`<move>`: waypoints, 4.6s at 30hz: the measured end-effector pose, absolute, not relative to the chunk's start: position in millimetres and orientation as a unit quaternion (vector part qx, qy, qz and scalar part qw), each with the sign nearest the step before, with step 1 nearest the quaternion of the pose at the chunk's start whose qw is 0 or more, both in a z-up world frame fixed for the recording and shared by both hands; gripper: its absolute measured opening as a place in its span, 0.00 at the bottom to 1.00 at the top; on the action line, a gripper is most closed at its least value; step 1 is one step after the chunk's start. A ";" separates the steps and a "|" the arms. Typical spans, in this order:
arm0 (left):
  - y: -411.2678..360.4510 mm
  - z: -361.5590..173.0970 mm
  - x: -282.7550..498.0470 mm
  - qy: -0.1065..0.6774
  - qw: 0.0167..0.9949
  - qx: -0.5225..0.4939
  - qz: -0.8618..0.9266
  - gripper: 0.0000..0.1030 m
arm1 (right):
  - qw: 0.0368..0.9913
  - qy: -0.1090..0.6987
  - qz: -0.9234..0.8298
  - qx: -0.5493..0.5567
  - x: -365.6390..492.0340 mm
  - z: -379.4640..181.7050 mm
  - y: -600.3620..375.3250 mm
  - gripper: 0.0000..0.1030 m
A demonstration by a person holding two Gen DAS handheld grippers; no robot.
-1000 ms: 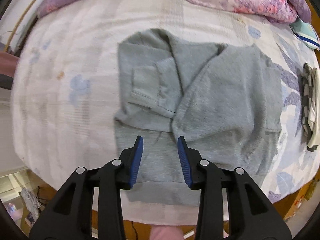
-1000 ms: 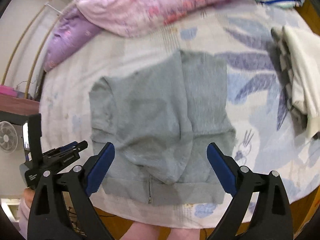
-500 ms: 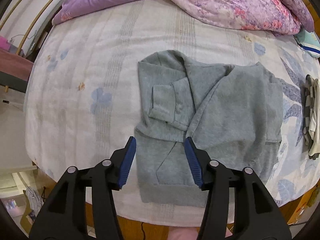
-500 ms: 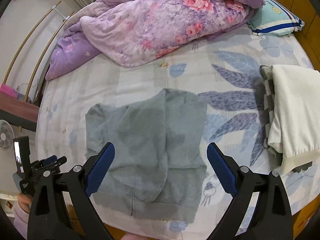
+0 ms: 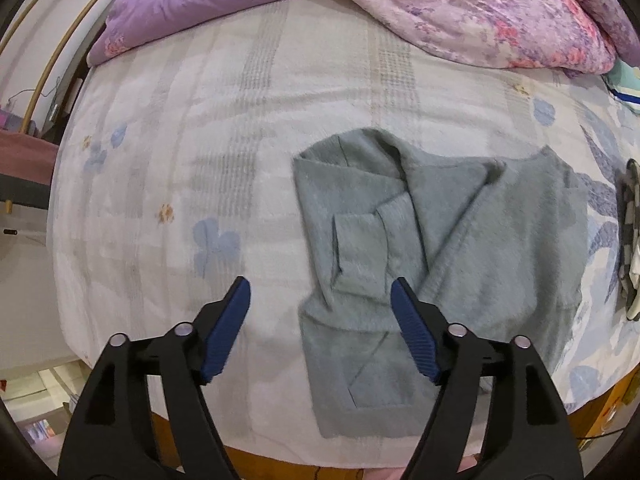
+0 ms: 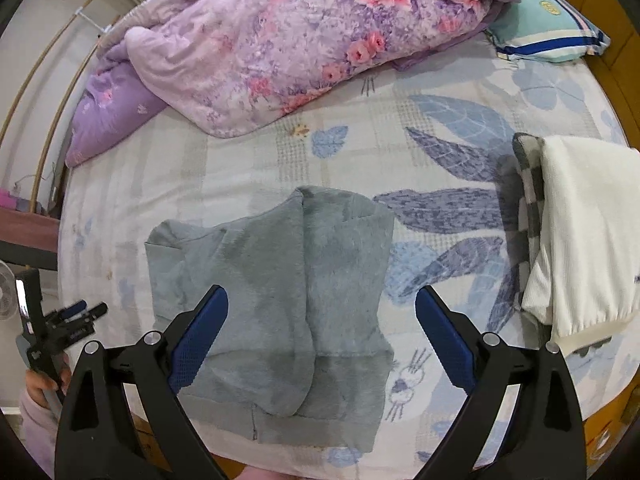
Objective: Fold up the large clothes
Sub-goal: 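Move both open tools to the hoodie's hem, then close the left tool on the hem while the right tool grasps the hem too, then lift the hem with both tools and fold it over toward the collar, then open both tools and release the folded hoodie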
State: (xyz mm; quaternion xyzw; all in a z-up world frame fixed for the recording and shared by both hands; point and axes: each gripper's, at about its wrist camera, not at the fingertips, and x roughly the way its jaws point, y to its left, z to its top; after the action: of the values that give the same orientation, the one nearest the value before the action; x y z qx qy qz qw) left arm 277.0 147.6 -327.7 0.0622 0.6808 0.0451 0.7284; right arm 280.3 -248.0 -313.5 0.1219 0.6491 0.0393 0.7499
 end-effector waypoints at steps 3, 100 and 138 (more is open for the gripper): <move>154.8 -339.4 296.6 0.687 0.723 0.060 0.042 0.79 | 0.738 0.664 0.046 0.112 297.3 -332.5 -246.7 0.89; 182.8 -451.8 17.7 0.748 0.656 0.023 0.095 0.07 | 0.647 0.729 -0.095 0.200 -17.4 -500.9 -214.9 0.20; 138.3 -452.1 98.4 0.742 0.671 0.000 0.000 0.55 | 0.644 0.726 -0.024 0.241 98.3 -467.3 -191.4 0.78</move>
State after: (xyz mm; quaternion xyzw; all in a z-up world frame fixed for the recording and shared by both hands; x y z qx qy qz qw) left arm 98.4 138.3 -452.1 0.0003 0.7419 -0.0003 0.6705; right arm 98.3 -191.4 -467.3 0.2405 0.7259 -0.0240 0.6439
